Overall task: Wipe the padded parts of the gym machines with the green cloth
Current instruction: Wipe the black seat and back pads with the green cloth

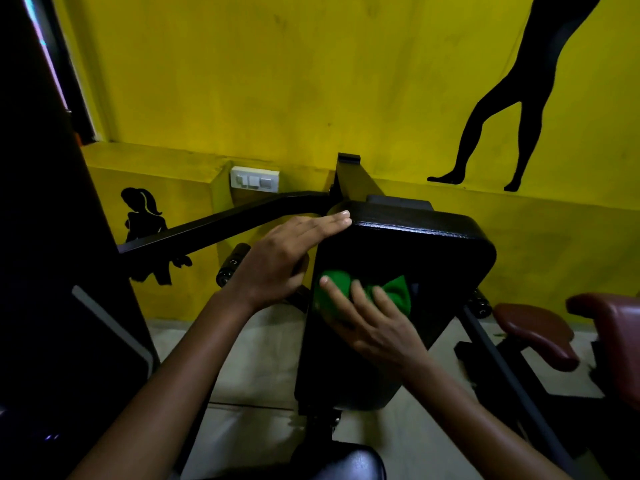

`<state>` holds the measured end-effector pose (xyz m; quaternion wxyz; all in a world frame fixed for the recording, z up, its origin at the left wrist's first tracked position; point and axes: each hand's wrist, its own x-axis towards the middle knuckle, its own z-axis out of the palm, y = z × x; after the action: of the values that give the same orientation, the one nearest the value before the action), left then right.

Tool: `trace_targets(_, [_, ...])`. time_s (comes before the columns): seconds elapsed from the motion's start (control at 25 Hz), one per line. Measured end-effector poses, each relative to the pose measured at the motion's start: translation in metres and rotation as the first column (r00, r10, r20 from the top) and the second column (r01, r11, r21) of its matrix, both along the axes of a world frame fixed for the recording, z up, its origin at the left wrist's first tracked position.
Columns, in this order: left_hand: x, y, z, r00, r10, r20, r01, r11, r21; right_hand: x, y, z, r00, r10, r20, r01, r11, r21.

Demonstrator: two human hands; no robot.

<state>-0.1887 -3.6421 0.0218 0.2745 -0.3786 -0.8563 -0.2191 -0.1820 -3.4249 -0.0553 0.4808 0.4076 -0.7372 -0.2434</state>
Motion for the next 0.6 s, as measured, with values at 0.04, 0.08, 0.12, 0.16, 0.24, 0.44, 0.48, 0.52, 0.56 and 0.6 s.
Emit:
trace_targets(0.04, [-0.001, -0.001, 0.0, 1.0, -0.004, -0.018, 0.004, 1.0, -0.014, 0.002, 0.002, -0.011, 1.0, -0.025, 0.017, 0.024, 0.998, 0.064])
trace_targets(0.08, [-0.002, -0.004, 0.0, 0.999, -0.008, -0.04, 0.007, 0.999, -0.038, 0.002, 0.005, -0.015, 0.999, -0.04, 0.031, 0.037, 0.996, 0.082])
trace_targets(0.12, [-0.005, -0.007, 0.0, 0.998, -0.011, -0.067, 0.007, 0.998, -0.064, 0.002, 0.006, -0.012, 0.998, -0.043, 0.044, 0.04, 0.997, 0.058])
trace_targets(0.16, [-0.009, -0.01, 0.001, 0.994, -0.023, -0.108, 0.014, 0.996, -0.088, 0.003, 0.004, -0.004, 0.999, -0.039, 0.036, 0.039, 0.999, 0.007])
trace_targets(0.24, [-0.02, -0.01, 0.007, 0.977, -0.066, -0.203, 0.036, 0.988, -0.149, 0.002, 0.001, 0.014, 0.999, -0.042, -0.027, 0.039, 0.991, -0.125])
trace_targets(0.44, [-0.052, 0.014, 0.026, 0.89, -0.304, -0.339, 0.182, 0.92, -0.346, 0.002, -0.005, -0.039, 0.99, -0.136, -0.02, 0.136, 0.991, -0.006])
trace_targets(0.48, [-0.056, 0.015, 0.024, 0.879, -0.331, -0.342, 0.202, 0.91, -0.361, 0.001, -0.003, -0.05, 0.985, -0.17, 0.0, 0.17, 0.982, 0.078])
trace_targets(0.52, [-0.057, 0.014, 0.022, 0.878, -0.346, -0.331, 0.22, 0.905, -0.363, 0.002, -0.002, -0.054, 0.982, -0.188, 0.009, 0.185, 0.973, 0.139])
trace_targets(0.56, [-0.06, 0.013, 0.018, 0.87, -0.378, -0.316, 0.255, 0.894, -0.368, 0.002, 0.0, -0.052, 0.98, -0.201, 0.0, 0.199, 0.97, 0.143])
trace_targets(0.6, [-0.059, 0.01, 0.017, 0.865, -0.399, -0.305, 0.286, 0.89, -0.355, 0.003, -0.002, -0.046, 0.984, -0.18, -0.003, 0.18, 0.978, 0.105])
